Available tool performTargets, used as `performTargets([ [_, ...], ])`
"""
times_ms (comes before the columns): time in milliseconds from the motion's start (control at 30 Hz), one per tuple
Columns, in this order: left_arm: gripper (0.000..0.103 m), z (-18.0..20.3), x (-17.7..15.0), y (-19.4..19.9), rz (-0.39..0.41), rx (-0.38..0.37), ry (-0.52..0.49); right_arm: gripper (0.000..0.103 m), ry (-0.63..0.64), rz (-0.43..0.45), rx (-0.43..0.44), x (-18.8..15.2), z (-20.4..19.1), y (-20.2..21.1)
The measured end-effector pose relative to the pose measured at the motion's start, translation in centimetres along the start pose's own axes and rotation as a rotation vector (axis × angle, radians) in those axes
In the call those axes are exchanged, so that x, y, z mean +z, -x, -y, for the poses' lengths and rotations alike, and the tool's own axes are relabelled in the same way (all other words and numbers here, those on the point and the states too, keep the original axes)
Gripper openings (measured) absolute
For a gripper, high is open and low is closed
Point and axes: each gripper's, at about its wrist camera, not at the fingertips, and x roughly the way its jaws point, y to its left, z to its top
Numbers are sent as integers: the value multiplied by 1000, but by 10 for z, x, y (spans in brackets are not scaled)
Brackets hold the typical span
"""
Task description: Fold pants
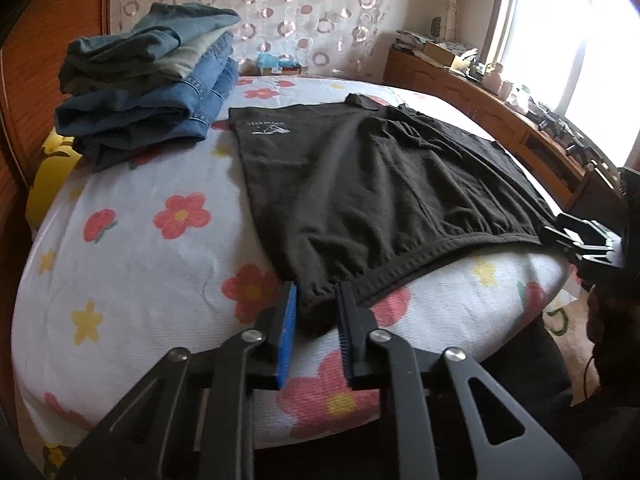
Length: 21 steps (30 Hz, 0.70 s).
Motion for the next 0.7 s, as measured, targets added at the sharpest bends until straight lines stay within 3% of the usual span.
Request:
performTargets([
  [33,7,1,0,0,0,-4,-3,103,0,-2,2,-1,1,0],
  [167,1,6,6,4,9,-18,-14,103,-3,-5,7,-2,6,1],
  [333,1,19,20,11,23,-116,-30,103,-35,-12,3,-2,17,2],
  [700,1,68,67,17,74,-174,-147,103,-54,3,0,-1,29,7],
])
